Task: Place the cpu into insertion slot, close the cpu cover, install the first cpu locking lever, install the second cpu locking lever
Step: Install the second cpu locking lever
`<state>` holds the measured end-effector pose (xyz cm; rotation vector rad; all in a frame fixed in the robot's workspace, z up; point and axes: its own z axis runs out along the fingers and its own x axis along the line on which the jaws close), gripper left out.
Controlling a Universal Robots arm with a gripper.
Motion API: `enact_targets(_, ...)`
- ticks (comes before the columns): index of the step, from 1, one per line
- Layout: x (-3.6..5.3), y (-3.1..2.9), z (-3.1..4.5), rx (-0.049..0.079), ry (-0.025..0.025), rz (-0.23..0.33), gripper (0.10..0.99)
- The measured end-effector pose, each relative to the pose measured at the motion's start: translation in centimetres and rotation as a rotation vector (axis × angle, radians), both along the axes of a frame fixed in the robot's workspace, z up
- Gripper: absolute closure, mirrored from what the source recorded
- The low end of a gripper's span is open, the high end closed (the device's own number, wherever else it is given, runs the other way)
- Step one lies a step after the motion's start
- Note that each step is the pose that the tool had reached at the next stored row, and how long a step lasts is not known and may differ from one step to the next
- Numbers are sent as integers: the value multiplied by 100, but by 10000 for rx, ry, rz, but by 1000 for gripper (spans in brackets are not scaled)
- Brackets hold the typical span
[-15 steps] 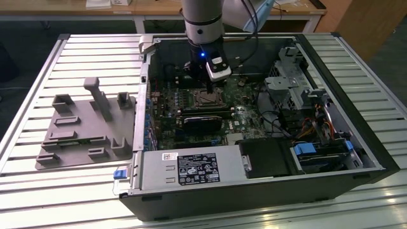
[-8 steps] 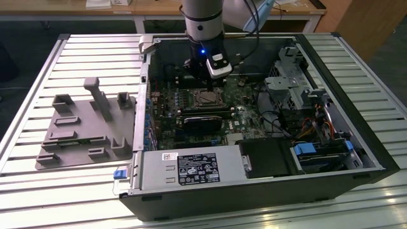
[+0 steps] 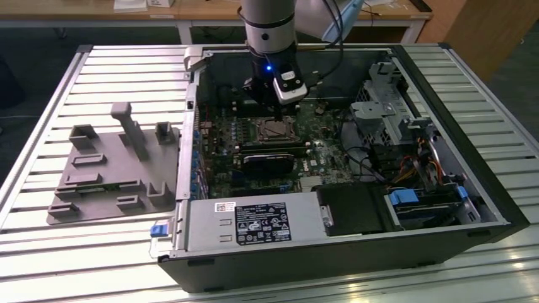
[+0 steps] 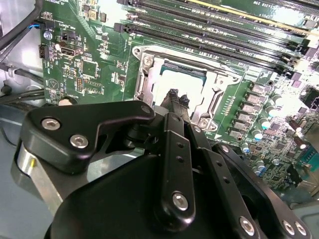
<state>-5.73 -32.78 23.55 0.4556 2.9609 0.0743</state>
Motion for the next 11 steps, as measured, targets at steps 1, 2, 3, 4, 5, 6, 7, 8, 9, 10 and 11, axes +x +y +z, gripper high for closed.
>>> enact_targets(1, 0, 0, 0, 0, 0, 0, 984)
enact_targets(2, 0, 0, 2, -1, 0, 0, 984)
enact_targets(3, 0, -1, 11, -13, 4, 0, 984)
enact_targets(4, 0, -1, 17, -13, 3, 1, 984)
enact_targets(5, 0, 0, 23, -10, 0, 0, 984)
enact_targets(6, 0, 0, 35, -12, 1, 0, 984)
enact_targets(7, 0, 0, 47, -12, 0, 0, 984)
enact_targets(8, 0, 0, 62, -11, 0, 0, 984)
enact_targets(9, 0, 0, 76, -11, 0, 0, 984)
enact_targets(10, 0, 0, 89, -11, 0, 0, 984)
enact_targets(11, 0, 0, 102, -12, 0, 0, 984)
